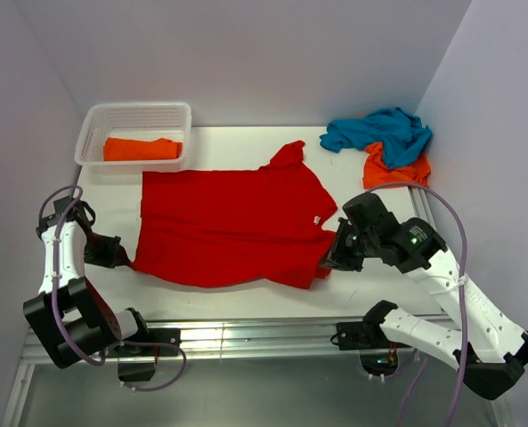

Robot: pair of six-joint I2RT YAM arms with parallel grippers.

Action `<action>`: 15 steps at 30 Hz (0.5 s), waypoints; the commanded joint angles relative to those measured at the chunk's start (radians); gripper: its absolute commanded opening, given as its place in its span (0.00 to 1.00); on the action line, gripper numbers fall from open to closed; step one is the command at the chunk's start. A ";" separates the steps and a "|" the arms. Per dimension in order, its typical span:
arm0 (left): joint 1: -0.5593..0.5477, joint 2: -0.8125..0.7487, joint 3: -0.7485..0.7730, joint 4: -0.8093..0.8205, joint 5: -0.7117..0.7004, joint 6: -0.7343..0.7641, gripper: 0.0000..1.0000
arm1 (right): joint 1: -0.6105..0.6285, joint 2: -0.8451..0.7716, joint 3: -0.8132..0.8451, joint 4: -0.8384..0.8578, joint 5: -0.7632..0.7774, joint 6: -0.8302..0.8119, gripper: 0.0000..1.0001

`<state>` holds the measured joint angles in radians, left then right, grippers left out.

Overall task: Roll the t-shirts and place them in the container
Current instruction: Fold the tshirt

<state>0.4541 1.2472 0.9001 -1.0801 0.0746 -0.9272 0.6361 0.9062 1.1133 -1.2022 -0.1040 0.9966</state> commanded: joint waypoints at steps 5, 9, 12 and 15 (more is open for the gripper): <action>-0.005 -0.061 -0.024 0.011 0.028 0.033 0.01 | -0.003 -0.090 -0.032 -0.026 -0.125 -0.007 0.00; -0.003 -0.109 -0.050 0.019 0.044 0.033 0.01 | -0.004 -0.141 -0.043 -0.072 -0.137 -0.004 0.00; -0.003 -0.152 -0.107 0.022 0.065 0.033 0.01 | -0.003 -0.171 -0.049 -0.121 -0.149 -0.012 0.00; -0.003 -0.198 -0.136 0.009 0.059 0.033 0.00 | -0.001 -0.197 -0.061 -0.142 -0.167 -0.016 0.00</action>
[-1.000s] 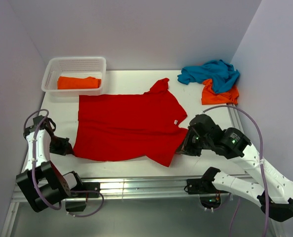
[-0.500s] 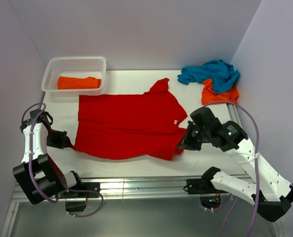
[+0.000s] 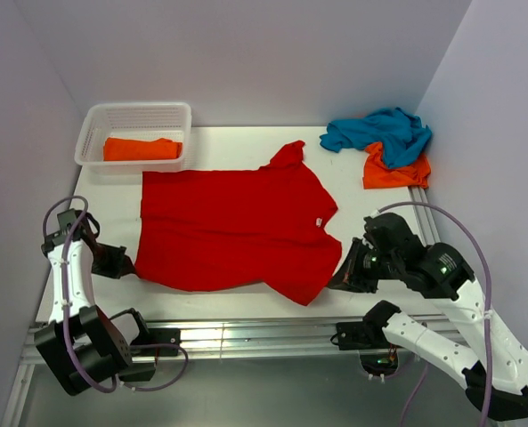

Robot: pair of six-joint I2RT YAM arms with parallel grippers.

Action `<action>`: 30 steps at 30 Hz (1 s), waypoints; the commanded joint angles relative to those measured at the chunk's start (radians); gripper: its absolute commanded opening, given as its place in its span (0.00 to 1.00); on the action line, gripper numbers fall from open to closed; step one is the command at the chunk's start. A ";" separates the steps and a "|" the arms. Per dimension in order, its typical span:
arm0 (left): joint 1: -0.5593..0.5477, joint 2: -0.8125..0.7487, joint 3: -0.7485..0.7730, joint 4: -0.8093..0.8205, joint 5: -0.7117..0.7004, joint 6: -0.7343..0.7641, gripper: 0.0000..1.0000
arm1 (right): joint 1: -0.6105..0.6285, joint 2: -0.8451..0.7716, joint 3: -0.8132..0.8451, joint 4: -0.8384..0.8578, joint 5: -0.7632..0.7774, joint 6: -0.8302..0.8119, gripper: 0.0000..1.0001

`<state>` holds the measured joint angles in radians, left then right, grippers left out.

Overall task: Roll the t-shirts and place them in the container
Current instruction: Fold the tshirt

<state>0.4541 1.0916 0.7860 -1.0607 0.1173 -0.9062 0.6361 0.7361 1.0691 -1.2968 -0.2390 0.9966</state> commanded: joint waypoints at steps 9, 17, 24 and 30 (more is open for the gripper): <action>-0.022 -0.088 0.016 -0.094 -0.045 0.015 0.01 | -0.003 -0.063 -0.018 -0.085 -0.023 -0.030 0.00; -0.028 0.004 0.136 -0.117 -0.051 -0.003 0.01 | -0.003 0.084 0.069 -0.039 0.086 -0.114 0.00; -0.002 0.080 0.157 -0.101 -0.001 -0.033 0.01 | -0.027 0.244 0.176 0.019 0.109 -0.203 0.00; 0.037 0.106 0.122 -0.064 0.039 -0.055 0.01 | -0.096 0.345 0.264 0.027 0.109 -0.303 0.00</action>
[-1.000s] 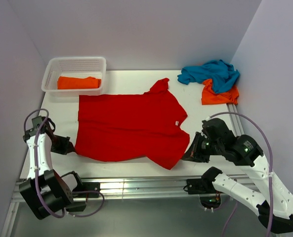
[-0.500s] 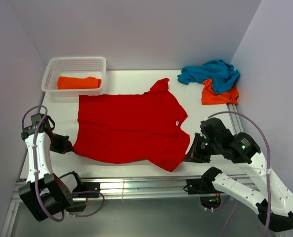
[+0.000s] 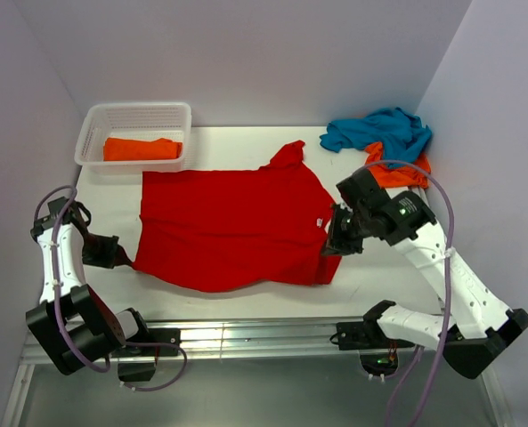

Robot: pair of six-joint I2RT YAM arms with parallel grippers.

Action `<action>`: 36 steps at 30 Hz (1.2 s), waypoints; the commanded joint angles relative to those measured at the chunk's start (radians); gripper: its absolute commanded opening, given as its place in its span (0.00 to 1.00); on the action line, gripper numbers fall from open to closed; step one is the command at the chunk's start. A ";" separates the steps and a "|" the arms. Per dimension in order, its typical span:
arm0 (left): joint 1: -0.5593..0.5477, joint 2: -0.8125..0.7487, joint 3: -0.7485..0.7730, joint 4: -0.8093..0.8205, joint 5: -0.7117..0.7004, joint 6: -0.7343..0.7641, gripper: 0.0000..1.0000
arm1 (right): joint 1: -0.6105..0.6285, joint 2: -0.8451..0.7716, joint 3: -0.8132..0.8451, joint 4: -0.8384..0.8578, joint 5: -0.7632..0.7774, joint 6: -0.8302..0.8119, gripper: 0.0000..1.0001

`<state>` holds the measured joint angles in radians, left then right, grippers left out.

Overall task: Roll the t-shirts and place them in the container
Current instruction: Fold the tshirt

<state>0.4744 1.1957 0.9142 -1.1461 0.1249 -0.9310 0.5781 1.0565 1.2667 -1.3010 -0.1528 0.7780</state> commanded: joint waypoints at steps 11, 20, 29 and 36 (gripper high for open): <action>0.027 0.056 0.017 0.059 0.031 -0.084 0.01 | -0.119 0.194 0.168 0.066 -0.030 -0.195 0.00; 0.030 0.142 0.023 0.111 0.036 -0.097 0.00 | -0.165 0.278 0.217 0.080 -0.024 -0.232 0.00; 0.032 0.226 0.092 0.117 0.019 -0.092 0.01 | -0.221 0.368 0.282 0.088 -0.022 -0.272 0.00; 0.032 0.278 0.135 0.129 0.028 -0.085 0.01 | -0.238 0.430 0.339 0.088 -0.021 -0.284 0.00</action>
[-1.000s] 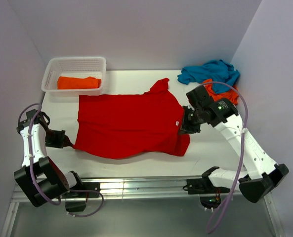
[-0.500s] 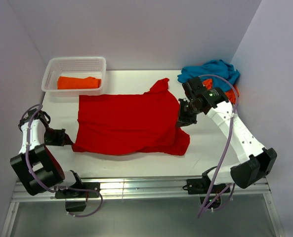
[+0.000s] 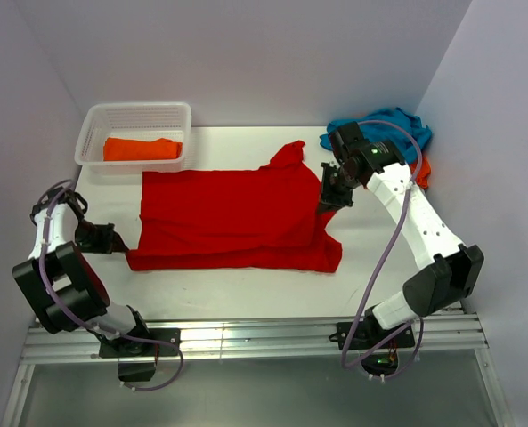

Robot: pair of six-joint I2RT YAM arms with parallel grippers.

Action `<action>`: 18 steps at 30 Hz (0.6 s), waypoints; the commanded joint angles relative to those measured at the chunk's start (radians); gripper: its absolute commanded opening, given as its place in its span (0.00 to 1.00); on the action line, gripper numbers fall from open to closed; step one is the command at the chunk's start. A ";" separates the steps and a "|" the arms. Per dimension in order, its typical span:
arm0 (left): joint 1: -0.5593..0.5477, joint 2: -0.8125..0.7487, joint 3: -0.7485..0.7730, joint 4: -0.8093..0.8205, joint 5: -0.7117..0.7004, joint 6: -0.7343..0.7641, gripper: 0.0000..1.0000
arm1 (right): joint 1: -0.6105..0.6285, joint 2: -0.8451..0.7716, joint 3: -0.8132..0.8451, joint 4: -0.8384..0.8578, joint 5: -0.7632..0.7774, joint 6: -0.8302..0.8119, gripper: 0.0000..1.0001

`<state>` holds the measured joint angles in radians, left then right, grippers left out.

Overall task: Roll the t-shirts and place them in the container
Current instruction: Fold the tshirt

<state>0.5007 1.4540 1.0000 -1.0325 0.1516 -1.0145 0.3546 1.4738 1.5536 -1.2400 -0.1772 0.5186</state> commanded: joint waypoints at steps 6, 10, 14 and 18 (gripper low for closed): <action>0.004 0.063 0.072 0.029 0.006 0.013 0.00 | -0.017 0.051 0.065 0.042 -0.002 -0.020 0.00; 0.002 0.086 0.080 0.041 0.017 0.020 0.00 | -0.019 0.069 0.069 0.051 -0.001 -0.017 0.00; -0.007 0.108 0.086 0.051 0.025 0.027 0.01 | -0.023 0.083 0.068 0.054 0.002 -0.012 0.00; -0.021 0.120 0.084 0.061 0.037 0.025 0.00 | -0.028 0.083 0.079 0.042 0.013 -0.008 0.00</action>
<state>0.4927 1.5711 1.0496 -0.9897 0.1680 -1.0069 0.3386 1.5562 1.5723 -1.2137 -0.1768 0.5152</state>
